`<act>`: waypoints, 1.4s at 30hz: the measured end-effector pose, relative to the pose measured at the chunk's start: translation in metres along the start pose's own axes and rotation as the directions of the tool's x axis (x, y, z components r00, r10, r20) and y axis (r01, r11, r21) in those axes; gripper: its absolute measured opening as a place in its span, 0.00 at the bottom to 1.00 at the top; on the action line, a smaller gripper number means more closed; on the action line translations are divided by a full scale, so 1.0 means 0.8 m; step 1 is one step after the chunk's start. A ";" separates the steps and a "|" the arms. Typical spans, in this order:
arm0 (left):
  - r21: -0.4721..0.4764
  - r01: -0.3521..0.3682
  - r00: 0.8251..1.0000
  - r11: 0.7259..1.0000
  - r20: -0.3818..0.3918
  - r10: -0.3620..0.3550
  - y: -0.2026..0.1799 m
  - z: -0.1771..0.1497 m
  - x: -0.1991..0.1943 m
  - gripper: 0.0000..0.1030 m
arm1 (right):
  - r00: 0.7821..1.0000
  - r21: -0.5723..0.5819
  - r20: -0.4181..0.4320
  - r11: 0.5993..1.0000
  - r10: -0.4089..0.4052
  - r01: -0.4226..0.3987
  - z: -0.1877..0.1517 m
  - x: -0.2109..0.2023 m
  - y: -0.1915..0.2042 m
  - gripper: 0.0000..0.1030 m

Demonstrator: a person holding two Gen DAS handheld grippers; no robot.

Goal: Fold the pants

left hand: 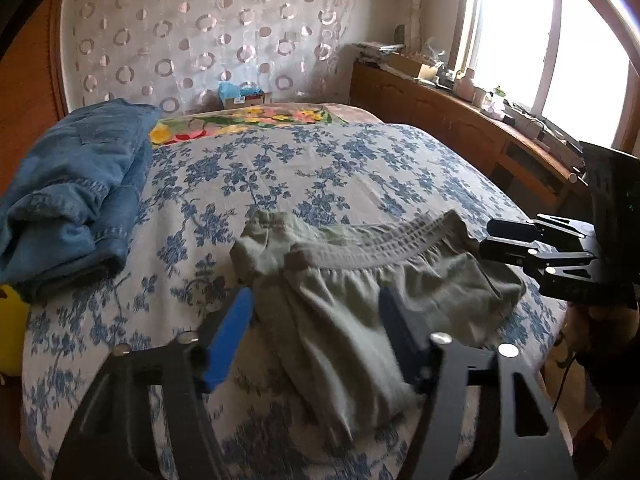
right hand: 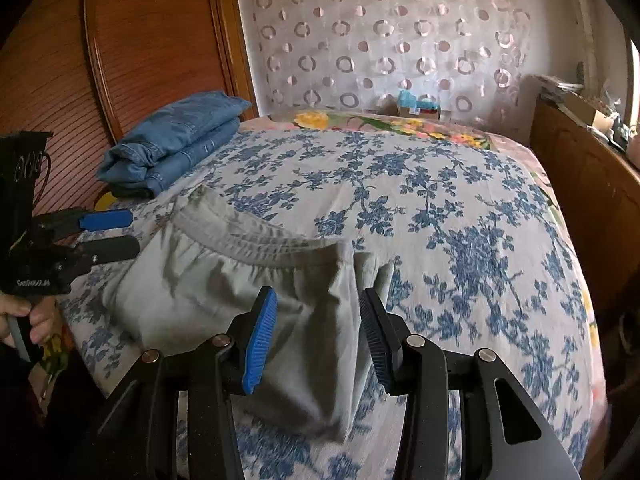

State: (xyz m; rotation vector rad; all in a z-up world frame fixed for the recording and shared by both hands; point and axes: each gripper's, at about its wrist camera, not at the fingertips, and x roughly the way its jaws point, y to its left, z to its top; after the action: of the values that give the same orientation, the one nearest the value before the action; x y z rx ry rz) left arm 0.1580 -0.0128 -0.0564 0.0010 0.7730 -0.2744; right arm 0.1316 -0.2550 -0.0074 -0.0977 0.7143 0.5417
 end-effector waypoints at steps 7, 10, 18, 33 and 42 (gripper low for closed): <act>0.003 0.041 0.999 0.999 -0.031 -0.041 0.008 0.015 0.030 0.27 | 0.999 0.005 -0.036 1.000 0.001 -0.001 0.013 0.032 -0.008 0.44; 0.012 0.048 0.998 0.999 -0.047 -0.047 0.008 0.016 0.040 0.27 | 0.999 0.006 -0.052 1.000 0.002 -0.001 0.016 0.041 -0.012 0.44; 0.017 0.045 0.998 0.999 -0.052 -0.044 0.008 0.017 0.046 0.09 | 0.998 0.079 -0.062 0.997 0.029 -0.024 0.013 0.053 -0.025 0.44; 0.010 0.027 1.000 1.000 0.000 -0.027 0.009 0.041 0.034 0.07 | 1.000 0.103 -0.027 0.995 0.002 0.001 0.007 0.044 -0.026 0.44; -0.009 0.003 0.998 1.000 -0.057 -0.004 0.016 0.033 0.050 0.23 | 0.999 0.107 -0.043 0.994 0.013 -0.008 0.010 0.048 -0.026 0.44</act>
State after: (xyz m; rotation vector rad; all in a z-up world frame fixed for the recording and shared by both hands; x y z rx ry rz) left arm 0.2068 -0.0128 -0.0662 -0.0006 0.8312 -0.2751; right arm 0.1711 -0.2536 -0.0283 -0.0063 0.7857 0.5121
